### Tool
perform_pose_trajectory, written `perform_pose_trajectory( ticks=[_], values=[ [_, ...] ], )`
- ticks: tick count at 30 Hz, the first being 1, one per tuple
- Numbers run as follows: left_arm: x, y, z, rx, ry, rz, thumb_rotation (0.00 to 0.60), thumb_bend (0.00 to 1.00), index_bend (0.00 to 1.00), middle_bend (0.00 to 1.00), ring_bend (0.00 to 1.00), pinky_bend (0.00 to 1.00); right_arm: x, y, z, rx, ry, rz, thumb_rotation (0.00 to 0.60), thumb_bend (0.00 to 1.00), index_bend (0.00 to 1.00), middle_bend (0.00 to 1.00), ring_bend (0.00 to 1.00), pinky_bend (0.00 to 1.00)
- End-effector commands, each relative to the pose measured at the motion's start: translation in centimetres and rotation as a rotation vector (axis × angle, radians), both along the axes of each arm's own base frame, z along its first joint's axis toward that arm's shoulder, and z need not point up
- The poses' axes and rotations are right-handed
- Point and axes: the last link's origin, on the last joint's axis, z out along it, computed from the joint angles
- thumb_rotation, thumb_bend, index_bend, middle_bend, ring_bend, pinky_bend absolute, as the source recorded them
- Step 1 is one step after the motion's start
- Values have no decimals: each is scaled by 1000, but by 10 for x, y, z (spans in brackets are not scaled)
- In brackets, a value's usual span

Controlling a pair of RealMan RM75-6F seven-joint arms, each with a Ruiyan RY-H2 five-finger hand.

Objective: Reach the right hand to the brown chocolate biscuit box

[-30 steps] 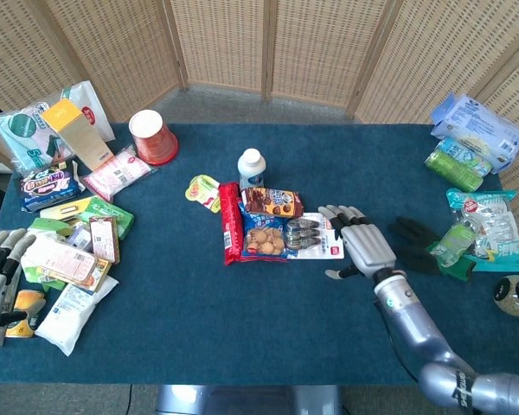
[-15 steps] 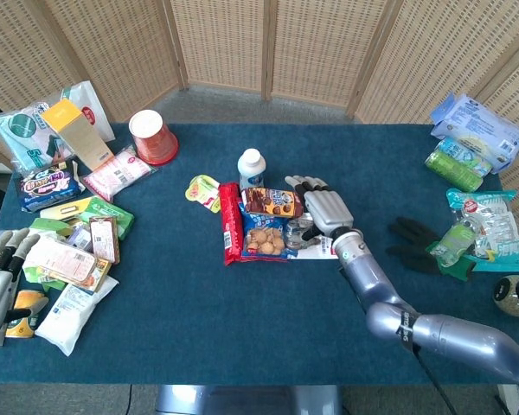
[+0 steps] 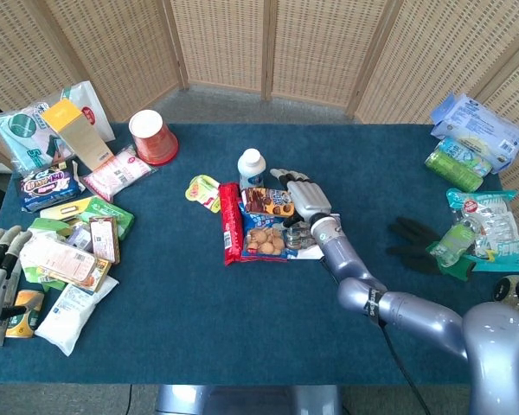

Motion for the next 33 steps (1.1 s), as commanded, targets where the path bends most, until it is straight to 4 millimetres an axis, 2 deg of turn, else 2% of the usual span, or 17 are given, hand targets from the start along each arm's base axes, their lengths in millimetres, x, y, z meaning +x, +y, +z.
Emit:
perform_pose_trajectory(
  ticks=[1,18,19,20,22,23,24,25,27,33],
  values=[
    [-1,0,1,2,2,4,600,0,104,0,0,0,-3,-5,-9,15,4,-15,600,0,0,0,0,0],
    [-5,3,1,10,7,26,600,0,105,0,0,0,-14,-22,-30,6,-10,-56,600,0,0,18,0,13],
    [-5,3,1,11,8,27,600,0,105,0,0,0,-14,-23,-31,-1,-13,-55,600,0,8,54,2,49],
    [-5,3,1,11,7,28,600,0,105,0,0,0,-15,-23,-32,-3,-17,-55,600,0,42,134,32,125],
    [-5,3,1,11,7,28,600,0,105,0,0,0,-16,-23,-33,-3,-20,-53,600,0,175,346,193,340],
    [-5,3,0,10,8,28,600,0,105,0,0,0,-16,-23,-33,-3,-29,-57,600,0,189,363,212,357],
    [-5,3,0,9,9,28,600,0,105,0,0,0,-17,-22,-34,-4,-37,-60,600,0,282,471,331,472],
    [-5,3,0,9,9,28,600,0,104,0,0,0,-17,-22,-34,-5,-43,-62,600,0,347,543,403,548],
    [-5,3,0,8,8,28,600,0,105,0,0,0,-18,-22,-33,-10,-52,-62,600,7,412,610,466,611],
    [-4,2,2,16,4,25,600,0,104,0,0,0,-21,-22,-22,-30,-72,-58,600,20,438,639,488,631]
  ],
)
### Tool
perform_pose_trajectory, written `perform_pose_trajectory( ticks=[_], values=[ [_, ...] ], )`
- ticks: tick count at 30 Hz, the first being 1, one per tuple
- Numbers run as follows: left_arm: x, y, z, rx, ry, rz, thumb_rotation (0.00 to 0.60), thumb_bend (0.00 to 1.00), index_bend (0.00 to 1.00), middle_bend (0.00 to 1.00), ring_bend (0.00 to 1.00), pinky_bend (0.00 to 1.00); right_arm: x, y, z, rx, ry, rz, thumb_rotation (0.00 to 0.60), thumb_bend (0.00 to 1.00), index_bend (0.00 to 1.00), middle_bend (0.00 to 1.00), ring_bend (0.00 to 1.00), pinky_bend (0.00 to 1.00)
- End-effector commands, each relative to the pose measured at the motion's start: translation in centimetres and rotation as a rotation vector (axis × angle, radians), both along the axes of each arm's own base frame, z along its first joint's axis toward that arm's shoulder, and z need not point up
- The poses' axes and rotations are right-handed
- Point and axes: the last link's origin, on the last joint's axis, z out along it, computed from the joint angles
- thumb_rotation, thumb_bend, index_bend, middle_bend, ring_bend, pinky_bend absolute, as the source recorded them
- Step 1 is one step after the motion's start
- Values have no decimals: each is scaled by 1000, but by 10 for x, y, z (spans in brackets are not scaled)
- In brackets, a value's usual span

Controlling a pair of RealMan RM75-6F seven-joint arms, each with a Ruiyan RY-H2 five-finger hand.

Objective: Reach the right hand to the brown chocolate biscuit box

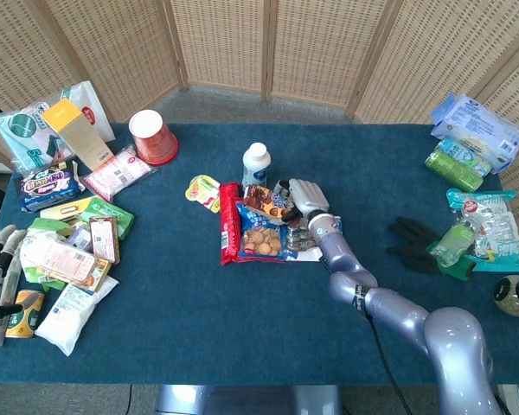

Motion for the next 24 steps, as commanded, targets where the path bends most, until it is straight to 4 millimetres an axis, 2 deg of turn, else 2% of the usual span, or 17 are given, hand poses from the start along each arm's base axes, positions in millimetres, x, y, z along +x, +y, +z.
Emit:
perform_pose_trajectory(
  ticks=[1,6,11,17,20,24],
  values=[
    [1,0,0,1,-3,-3,600,0,105,0,0,0,-1,0,10,-21,-1,12,600,20,439,639,488,631],
    [2,0,0,-9,-13,-12,600,0,105,0,0,0,-4,7,37,-69,8,47,600,17,440,640,488,630],
    [3,1,0,-22,-35,-21,600,0,105,0,0,0,-5,22,74,-124,18,73,600,12,442,645,492,630],
    [2,2,0,-42,-56,-26,600,0,104,0,0,0,4,39,118,-195,24,91,600,2,441,652,494,631],
    [2,3,-1,-50,-64,-24,600,0,104,0,0,0,10,44,134,-219,26,91,600,2,442,651,494,631],
    [0,4,-1,-57,-68,-18,600,0,104,0,0,0,17,48,145,-234,28,94,600,0,442,652,495,631]
  ],
)
